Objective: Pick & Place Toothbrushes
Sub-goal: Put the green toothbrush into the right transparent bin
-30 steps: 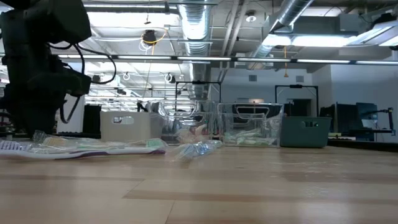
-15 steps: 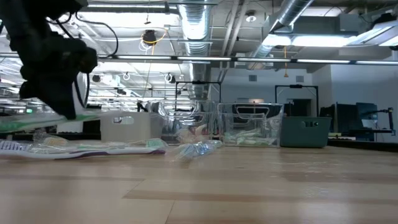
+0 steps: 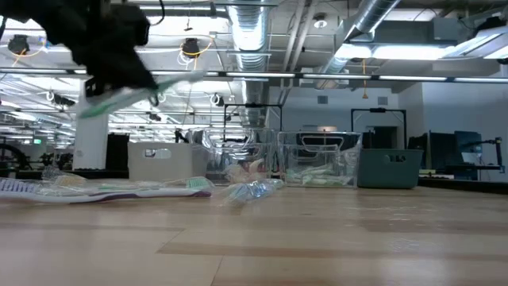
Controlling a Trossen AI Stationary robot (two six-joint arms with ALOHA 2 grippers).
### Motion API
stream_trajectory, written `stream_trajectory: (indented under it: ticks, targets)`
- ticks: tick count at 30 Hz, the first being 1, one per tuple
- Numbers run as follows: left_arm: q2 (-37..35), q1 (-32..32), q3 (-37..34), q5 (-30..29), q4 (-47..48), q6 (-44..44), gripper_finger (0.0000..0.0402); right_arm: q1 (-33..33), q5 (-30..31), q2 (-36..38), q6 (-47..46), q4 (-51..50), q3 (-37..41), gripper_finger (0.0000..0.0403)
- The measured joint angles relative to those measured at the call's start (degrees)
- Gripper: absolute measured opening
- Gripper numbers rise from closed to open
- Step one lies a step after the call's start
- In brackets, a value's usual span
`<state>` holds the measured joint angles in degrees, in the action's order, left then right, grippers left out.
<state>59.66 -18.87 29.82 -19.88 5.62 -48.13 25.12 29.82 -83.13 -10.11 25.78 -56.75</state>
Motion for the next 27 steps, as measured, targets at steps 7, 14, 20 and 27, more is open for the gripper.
stream_trajectory:
  ticks: [7,14,20,27]
  targets:
    - [0.0,-1.4,0.0,-3.7,-19.0,12.6,0.0005,0.0,0.0,0.0,0.0,0.0,0.0,0.0072]
    - [0.1,-3.3,0.0,-4.1,-39.3,26.8,0.0005,0.0,-0.3,0.0,0.0,0.5,0.0,0.0072]
    - [2.0,-1.7,1.1,-0.8,-51.0,35.2,0.0005,-0.4,-3.1,0.0,0.1,0.4,0.0,0.0072]
    - [9.3,1.0,8.1,7.4,-50.9,38.8,0.0005,-1.0,-4.5,0.0,2.0,0.2,0.0,0.0072]
